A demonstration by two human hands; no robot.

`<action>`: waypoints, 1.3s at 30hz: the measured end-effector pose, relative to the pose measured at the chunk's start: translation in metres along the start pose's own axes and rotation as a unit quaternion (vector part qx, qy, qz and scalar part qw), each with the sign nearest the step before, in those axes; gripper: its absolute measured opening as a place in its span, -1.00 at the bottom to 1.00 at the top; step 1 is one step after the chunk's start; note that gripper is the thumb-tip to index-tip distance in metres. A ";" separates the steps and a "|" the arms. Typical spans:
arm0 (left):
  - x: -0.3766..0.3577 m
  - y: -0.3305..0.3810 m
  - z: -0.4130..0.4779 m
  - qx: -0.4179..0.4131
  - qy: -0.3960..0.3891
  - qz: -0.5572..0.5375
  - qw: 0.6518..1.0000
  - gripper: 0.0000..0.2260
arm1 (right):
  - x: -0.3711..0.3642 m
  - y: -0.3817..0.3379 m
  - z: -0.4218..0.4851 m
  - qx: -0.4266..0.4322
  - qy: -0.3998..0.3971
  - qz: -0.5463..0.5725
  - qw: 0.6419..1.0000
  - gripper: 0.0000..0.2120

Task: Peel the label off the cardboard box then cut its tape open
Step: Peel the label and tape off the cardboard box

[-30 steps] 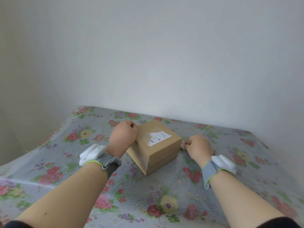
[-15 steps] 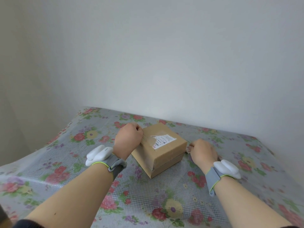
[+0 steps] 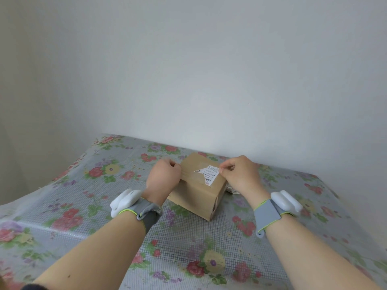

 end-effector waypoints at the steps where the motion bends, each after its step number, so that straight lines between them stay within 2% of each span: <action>1: 0.000 -0.001 -0.001 0.003 -0.005 -0.009 1.000 -0.80 | -0.002 0.000 0.001 -0.004 0.003 -0.007 1.000 -0.91; 10: 0.001 -0.004 -0.002 0.003 -0.029 -0.035 0.999 -0.76 | -0.005 -0.003 0.001 -0.016 0.010 -0.008 1.000 -0.90; 14: 0.001 -0.005 -0.001 0.009 -0.031 -0.038 0.999 -0.72 | -0.006 -0.003 0.001 -0.013 0.017 0.014 1.000 -0.78; 18: 0.000 -0.004 0.001 0.005 -0.036 -0.027 0.999 -0.72 | -0.009 -0.002 -0.002 -0.010 0.044 -0.014 0.999 -0.88; 23: 0.000 -0.003 0.002 0.003 -0.042 -0.017 0.999 -0.71 | -0.008 -0.004 -0.002 -0.008 0.045 -0.022 0.999 -0.89; 32: -0.001 -0.004 0.003 0.004 -0.041 -0.008 0.999 -0.75 | -0.007 -0.006 0.002 -0.023 0.022 -0.002 0.999 -0.76; 39: -0.001 -0.003 0.002 0.006 -0.047 -0.013 0.999 -0.73 | -0.007 -0.003 0.000 -0.018 0.033 0.018 0.999 -0.81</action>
Point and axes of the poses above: each hand's wrist, its own z-axis towards the middle knuckle, its own x-axis out of the back of the hand, y = z × x, the point moved 3 cm from there along z, towards the middle knuckle, and after that the axes turned 7 degrees about y, right-handed, at the moved point
